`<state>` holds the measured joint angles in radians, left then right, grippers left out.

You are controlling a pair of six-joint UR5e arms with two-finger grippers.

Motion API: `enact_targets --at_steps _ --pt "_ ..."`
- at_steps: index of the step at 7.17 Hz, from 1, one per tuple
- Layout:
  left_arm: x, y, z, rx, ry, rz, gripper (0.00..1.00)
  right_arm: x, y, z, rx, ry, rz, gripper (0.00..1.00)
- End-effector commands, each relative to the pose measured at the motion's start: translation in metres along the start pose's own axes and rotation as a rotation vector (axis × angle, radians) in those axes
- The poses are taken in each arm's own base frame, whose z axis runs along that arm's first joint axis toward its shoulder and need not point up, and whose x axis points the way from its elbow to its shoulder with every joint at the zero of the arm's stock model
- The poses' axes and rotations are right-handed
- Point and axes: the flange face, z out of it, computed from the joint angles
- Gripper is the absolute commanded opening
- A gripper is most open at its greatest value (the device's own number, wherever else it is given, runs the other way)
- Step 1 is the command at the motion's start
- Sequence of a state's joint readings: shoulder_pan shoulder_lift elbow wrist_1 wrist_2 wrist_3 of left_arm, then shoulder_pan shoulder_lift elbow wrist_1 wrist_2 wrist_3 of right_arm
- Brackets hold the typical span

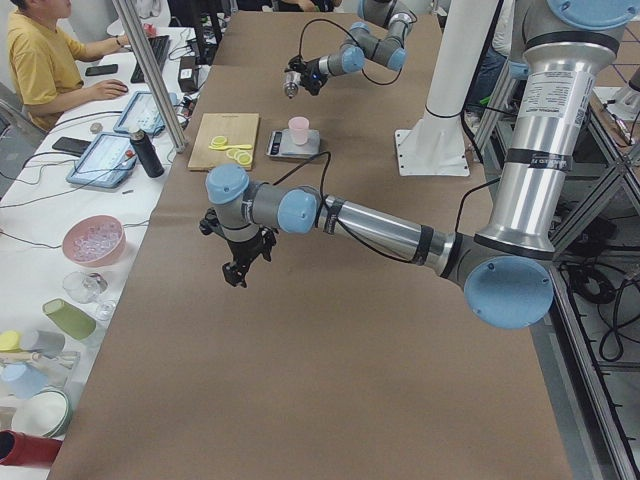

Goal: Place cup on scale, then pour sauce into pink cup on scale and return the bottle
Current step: 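Tilt the bottle spout over the pink cup with the right gripper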

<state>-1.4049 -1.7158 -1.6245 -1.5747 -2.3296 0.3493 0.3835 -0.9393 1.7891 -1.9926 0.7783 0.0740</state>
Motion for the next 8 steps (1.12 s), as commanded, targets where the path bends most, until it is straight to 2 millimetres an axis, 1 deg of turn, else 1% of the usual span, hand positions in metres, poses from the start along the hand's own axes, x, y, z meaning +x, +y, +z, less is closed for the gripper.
enact_targets --at_steps 1,2,4,7,8 --pt "-0.012 0.009 0.009 0.011 -0.005 0.004 0.96 -0.003 -0.008 -0.004 -0.026 0.016 -0.042 0.16" --pt "-0.012 0.009 0.009 0.011 -0.005 0.004 0.96 -0.003 -0.007 -0.004 -0.038 0.018 -0.057 0.16" --pt "-0.014 0.010 0.007 0.014 -0.006 -0.001 0.96 0.003 -0.014 -0.015 -0.038 0.035 -0.069 0.16" --pt "-0.012 0.009 0.007 0.023 0.020 -0.006 0.96 -0.007 -0.018 -0.025 -0.035 0.059 -0.100 0.17" --pt "-0.014 0.010 0.004 0.026 0.019 -0.014 0.96 -0.010 -0.011 -0.022 -0.034 0.069 -0.090 0.20"
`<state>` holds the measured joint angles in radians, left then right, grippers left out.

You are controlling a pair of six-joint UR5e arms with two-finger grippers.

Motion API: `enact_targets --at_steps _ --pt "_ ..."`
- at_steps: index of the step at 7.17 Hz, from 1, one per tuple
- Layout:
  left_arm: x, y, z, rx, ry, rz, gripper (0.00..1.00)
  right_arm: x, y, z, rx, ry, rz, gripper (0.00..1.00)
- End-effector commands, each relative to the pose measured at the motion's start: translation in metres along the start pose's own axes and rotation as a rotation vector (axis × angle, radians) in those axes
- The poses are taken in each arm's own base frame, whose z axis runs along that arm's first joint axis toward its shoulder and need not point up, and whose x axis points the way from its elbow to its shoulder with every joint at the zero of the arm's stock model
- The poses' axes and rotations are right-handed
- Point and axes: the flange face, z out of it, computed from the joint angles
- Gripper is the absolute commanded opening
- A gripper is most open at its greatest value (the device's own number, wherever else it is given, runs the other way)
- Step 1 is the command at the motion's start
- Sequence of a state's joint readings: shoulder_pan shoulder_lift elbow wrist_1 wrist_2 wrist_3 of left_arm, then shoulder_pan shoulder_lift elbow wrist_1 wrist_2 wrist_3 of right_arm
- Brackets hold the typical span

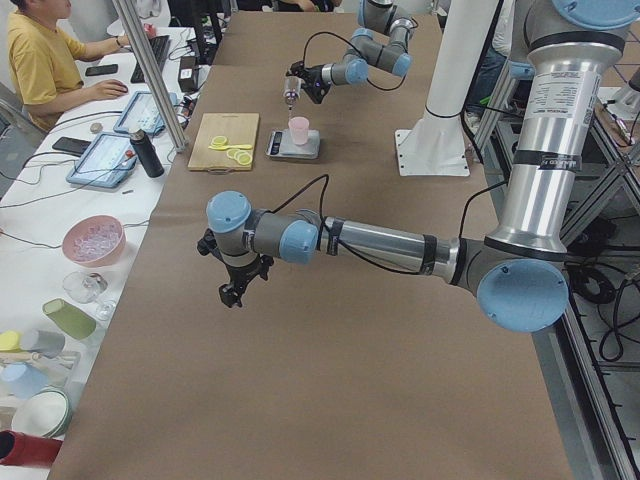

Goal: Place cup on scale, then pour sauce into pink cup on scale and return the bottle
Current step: 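Tilt the bottle spout over the pink cup with the right gripper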

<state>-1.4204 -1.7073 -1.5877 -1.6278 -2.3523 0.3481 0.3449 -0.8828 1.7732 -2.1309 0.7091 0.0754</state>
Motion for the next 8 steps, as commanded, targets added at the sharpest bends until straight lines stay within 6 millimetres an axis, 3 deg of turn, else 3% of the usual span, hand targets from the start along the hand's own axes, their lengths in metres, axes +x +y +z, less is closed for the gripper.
enact_targets --at_steps 1,2,5,6,7,8 --pt "-0.001 0.000 -0.003 0.005 0.006 -0.010 0.96 -0.006 0.016 -0.010 0.034 0.015 0.056 0.23" --pt "-0.001 0.000 -0.003 0.004 0.006 -0.011 0.97 0.005 0.033 -0.022 0.069 -0.005 0.104 0.22" --pt "-0.002 -0.002 -0.010 0.016 0.001 -0.011 0.97 0.011 0.034 -0.024 0.073 -0.059 0.138 0.23" --pt "-0.002 -0.002 -0.012 0.020 -0.001 -0.011 0.97 0.028 0.035 -0.035 0.134 -0.104 0.246 0.23" --pt "-0.003 -0.004 -0.016 0.027 -0.004 -0.010 0.97 0.037 0.036 -0.035 0.197 -0.217 0.423 0.23" --pt "-0.004 -0.005 -0.019 0.029 -0.006 -0.013 0.97 0.050 0.038 -0.034 0.225 -0.270 0.495 0.23"
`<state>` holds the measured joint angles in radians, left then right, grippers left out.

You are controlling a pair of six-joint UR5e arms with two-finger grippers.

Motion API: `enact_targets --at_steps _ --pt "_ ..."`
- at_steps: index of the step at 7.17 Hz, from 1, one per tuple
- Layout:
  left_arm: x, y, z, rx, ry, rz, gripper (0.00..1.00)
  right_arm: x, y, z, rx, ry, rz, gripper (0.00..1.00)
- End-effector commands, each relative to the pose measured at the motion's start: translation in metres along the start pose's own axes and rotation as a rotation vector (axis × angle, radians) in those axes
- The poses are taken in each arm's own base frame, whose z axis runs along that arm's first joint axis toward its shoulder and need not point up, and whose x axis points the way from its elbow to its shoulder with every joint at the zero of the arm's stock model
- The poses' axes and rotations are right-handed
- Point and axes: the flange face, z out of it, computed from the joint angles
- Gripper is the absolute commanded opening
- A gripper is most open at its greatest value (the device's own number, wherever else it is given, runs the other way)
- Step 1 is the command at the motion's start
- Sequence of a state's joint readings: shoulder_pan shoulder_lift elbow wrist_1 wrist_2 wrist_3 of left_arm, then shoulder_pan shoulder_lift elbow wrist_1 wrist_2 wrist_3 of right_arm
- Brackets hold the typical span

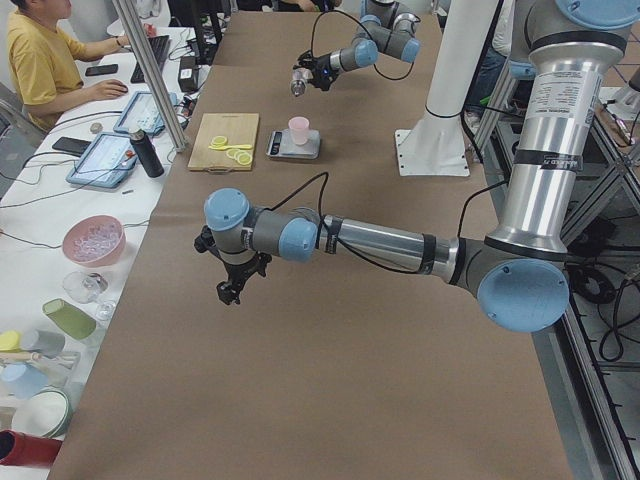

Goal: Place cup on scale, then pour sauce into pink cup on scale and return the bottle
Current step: 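Turn the bottle upright and carry it back toward its spot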

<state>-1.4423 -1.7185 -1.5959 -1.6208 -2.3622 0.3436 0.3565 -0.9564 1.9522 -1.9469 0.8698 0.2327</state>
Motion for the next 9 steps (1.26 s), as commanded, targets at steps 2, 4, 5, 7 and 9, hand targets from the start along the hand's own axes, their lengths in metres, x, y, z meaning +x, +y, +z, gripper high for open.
enact_targets --at_steps 2,4,5,7,9 --pt "-0.003 -0.005 -0.010 0.016 -0.009 -0.002 0.97 0.043 0.010 -0.009 0.059 -0.170 0.203 0.26" --pt "0.002 -0.008 -0.015 0.026 -0.012 0.007 0.97 0.041 0.037 -0.004 0.108 -0.215 0.279 0.24" --pt "0.006 -0.010 -0.020 0.032 -0.016 0.013 0.97 0.039 0.046 0.001 0.147 -0.228 0.305 0.23" --pt "0.012 -0.014 -0.027 0.046 -0.023 0.016 0.97 0.036 0.068 0.009 0.237 -0.250 0.367 0.22" --pt "0.015 -0.017 -0.031 0.055 -0.027 0.023 0.97 0.033 0.090 0.014 0.319 -0.322 0.531 0.21"
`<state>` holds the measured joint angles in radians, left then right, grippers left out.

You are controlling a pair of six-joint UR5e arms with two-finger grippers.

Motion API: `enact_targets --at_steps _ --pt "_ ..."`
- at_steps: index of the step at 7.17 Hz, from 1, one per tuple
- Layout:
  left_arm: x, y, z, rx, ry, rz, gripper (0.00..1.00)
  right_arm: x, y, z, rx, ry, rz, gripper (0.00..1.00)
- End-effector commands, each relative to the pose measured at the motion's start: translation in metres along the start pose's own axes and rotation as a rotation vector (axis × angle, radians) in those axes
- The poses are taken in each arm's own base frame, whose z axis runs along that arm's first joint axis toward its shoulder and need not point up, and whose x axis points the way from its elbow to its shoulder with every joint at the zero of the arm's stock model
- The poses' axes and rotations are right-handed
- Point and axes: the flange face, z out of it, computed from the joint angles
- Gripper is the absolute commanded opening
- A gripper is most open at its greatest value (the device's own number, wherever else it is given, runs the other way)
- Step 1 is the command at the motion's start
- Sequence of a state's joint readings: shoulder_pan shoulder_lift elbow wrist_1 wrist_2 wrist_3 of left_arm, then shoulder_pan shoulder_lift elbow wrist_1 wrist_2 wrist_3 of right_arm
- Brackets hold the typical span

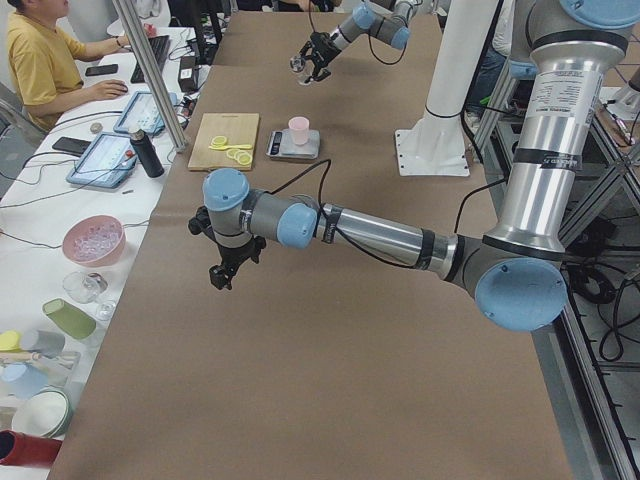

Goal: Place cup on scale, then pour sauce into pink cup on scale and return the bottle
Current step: 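Turn the bottle upright and carry it back toward its spot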

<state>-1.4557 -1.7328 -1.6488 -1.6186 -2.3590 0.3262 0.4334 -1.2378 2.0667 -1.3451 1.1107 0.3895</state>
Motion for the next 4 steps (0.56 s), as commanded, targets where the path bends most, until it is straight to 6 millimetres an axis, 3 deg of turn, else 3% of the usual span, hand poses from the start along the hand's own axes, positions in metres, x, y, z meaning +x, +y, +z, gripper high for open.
enact_targets --at_steps 1,3,4 --pt "0.004 -0.006 -0.006 0.013 -0.007 0.012 0.97 0.008 0.010 -0.004 0.076 -0.065 0.195 0.21" --pt "0.007 -0.008 -0.012 0.022 -0.016 0.021 0.97 0.012 0.029 -0.002 0.111 -0.094 0.297 0.21" --pt "0.009 -0.009 -0.013 0.025 -0.017 0.024 0.97 0.014 0.045 0.009 0.132 -0.107 0.365 0.21"
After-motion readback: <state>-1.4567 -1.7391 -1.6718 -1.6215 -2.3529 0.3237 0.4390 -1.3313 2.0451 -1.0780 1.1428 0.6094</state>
